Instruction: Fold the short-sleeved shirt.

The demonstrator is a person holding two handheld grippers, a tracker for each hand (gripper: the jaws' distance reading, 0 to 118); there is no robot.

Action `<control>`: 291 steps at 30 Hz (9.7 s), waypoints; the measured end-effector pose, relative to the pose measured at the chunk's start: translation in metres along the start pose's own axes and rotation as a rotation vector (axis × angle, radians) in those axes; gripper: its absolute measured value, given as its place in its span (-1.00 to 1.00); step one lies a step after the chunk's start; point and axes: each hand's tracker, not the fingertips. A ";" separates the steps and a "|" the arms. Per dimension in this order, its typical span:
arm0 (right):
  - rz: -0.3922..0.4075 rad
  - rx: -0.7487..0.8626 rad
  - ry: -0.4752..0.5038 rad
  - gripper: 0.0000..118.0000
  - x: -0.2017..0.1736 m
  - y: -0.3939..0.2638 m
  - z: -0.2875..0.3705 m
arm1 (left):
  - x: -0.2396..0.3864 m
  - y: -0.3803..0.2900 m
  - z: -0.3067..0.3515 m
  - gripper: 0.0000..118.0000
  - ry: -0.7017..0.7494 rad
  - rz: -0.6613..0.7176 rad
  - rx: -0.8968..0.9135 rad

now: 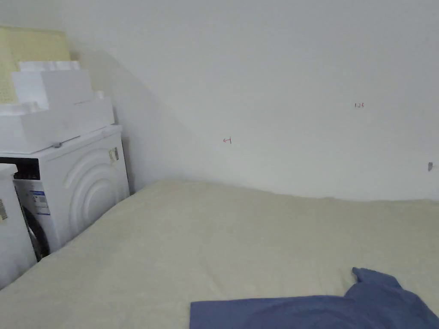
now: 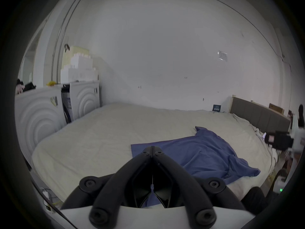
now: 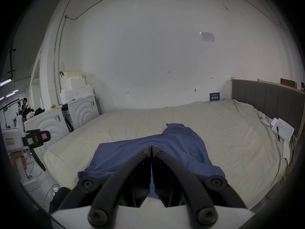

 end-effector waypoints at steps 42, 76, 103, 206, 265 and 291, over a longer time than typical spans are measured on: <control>-0.008 -0.232 -0.116 -0.27 0.088 -0.003 -0.103 | -0.030 -0.067 -0.389 -0.74 0.103 -0.116 -0.556; -0.001 -0.567 -0.128 -0.96 0.224 0.018 -0.449 | -0.031 -0.062 -0.384 -0.75 0.130 -0.061 -0.522; 0.099 0.307 -0.054 -0.96 0.090 0.382 0.005 | -0.049 0.312 -0.007 -0.96 -0.185 0.055 0.237; -0.168 -0.345 -0.186 -0.25 0.166 -0.105 0.004 | -0.094 -0.115 -0.041 -0.20 -0.165 0.183 -0.436; -0.097 -0.103 -0.009 -0.99 0.033 -0.035 0.021 | -0.041 -0.114 -0.042 0.28 0.077 0.080 -0.490; 0.029 -0.529 -0.303 0.58 0.131 -0.091 -0.019 | -0.039 -0.143 -0.081 -0.87 0.062 0.035 -0.639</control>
